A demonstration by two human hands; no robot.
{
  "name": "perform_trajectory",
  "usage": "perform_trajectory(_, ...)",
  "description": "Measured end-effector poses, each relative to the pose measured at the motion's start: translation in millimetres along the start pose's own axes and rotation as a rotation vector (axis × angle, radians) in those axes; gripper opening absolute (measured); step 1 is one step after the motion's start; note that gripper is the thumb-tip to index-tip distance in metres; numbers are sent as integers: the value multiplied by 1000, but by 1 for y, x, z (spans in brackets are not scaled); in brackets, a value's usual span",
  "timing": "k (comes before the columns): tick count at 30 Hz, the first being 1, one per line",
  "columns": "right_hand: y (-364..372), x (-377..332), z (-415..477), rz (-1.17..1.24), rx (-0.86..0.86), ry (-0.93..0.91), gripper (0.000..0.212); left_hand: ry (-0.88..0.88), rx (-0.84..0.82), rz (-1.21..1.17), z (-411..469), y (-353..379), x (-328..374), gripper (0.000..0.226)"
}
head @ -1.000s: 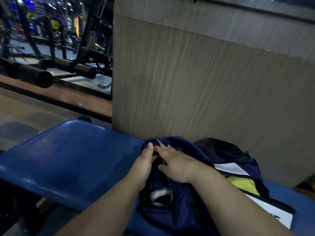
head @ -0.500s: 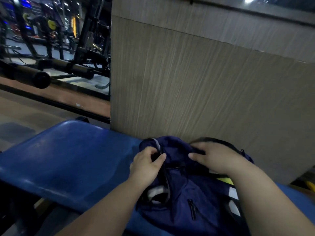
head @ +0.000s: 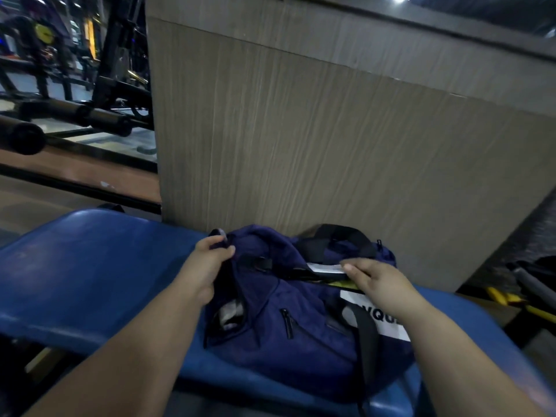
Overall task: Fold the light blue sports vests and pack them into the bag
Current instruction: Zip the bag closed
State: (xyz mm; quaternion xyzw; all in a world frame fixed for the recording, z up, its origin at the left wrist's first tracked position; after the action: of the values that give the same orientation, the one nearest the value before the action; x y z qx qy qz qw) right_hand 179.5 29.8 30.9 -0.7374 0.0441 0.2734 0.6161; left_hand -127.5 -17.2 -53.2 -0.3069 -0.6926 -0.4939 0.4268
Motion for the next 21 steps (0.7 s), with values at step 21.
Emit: perform_trajectory(21, 30, -70, -4, -178, 31, -205, 59, 382, -282, 1714, -35, 71, 7, 47)
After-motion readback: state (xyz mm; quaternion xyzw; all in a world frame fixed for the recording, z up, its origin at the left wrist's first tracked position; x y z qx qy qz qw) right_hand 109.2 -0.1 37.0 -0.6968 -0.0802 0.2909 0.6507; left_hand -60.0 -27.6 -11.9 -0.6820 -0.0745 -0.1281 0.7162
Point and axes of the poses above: each hand's wrist, its own z-axis towards the middle knuckle, its own y-axis out of the palm, x = y × z, the point moved 10 cm from there along z, towards the middle knuckle, and after that the axes turned 9 degrees about -x, right-handed, at the moved point
